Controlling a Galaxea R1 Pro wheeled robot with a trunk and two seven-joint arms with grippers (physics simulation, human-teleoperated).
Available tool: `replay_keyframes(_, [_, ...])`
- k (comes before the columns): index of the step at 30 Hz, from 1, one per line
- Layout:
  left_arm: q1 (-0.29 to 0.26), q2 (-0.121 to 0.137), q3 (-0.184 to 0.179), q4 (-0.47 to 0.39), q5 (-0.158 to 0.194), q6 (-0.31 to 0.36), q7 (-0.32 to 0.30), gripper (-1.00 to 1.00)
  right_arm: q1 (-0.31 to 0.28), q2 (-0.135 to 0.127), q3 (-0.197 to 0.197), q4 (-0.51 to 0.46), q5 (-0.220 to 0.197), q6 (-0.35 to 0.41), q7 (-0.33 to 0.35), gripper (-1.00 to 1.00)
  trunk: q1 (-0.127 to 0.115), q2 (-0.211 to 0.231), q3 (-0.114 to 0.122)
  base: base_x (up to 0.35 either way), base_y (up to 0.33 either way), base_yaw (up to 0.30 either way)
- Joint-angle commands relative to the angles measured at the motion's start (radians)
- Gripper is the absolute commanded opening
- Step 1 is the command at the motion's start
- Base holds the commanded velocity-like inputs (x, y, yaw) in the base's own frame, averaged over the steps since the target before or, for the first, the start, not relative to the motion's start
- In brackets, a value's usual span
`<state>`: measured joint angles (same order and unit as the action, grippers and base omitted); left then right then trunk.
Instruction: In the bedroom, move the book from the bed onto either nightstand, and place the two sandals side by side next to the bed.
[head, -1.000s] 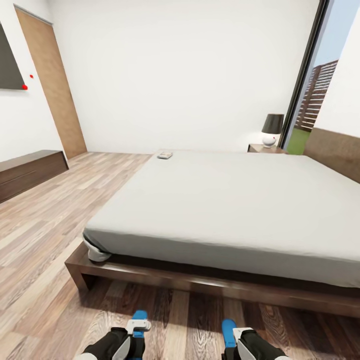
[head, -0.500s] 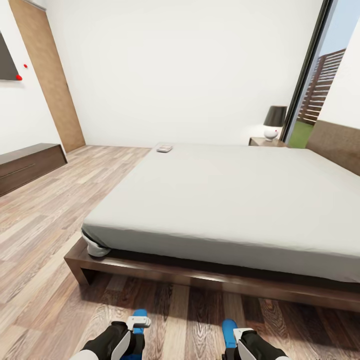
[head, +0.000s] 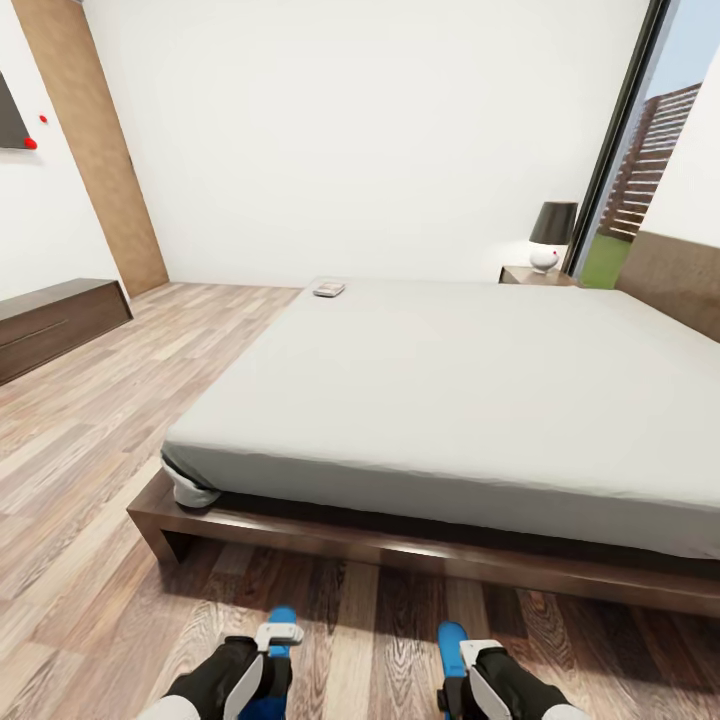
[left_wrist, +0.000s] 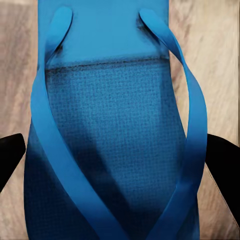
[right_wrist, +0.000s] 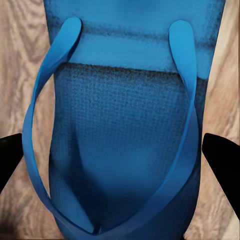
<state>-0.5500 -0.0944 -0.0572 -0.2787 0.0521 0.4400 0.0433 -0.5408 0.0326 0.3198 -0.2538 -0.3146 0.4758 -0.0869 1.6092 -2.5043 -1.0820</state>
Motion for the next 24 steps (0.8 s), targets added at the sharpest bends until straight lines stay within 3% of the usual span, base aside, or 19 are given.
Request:
replay_keyframes(1, [0.000, 0.000, -0.006, -0.013, 0.005, 0.007, 0.004, -1.00, -0.001, 0.000, 0.007, -0.008, -0.010, 0.005, -0.008, -1.00, 0.000, 0.000, -0.001, 0.000, 0.000, 0.000])
replay_keyframes(4, [0.001, 0.001, -0.007, -0.049, 0.002, 0.012, 0.003, -1.00, -0.005, 0.000, 0.007, -0.022, -0.008, 0.006, -0.008, -1.00, 0.000, 0.000, -0.001, 0.000, 0.000, 0.000])
replay_keyframes(13, [-0.001, 0.000, -0.009, -0.123, 0.000, 0.019, -0.003, -1.00, -0.007, 0.000, 0.006, -0.029, -0.011, 0.002, -0.008, -1.00, 0.004, -0.002, -0.036, 0.000, 0.000, 0.000])
replay_keyframes(17, [-0.001, 0.001, -0.017, -0.139, -0.001, 0.019, -0.001, -1.00, -0.007, -0.001, 0.006, -0.028, -0.013, -0.003, -0.007, -1.00, 0.004, -0.002, -0.036, 0.000, 0.000, 0.000])
replay_keyframes(24, [-0.001, 0.000, -0.031, -0.145, -0.001, 0.019, 0.000, -1.00, -0.007, 0.000, 0.006, -0.034, -0.008, -0.004, -0.007, -1.00, 0.007, -0.004, -0.063, 0.000, 0.000, 0.000])
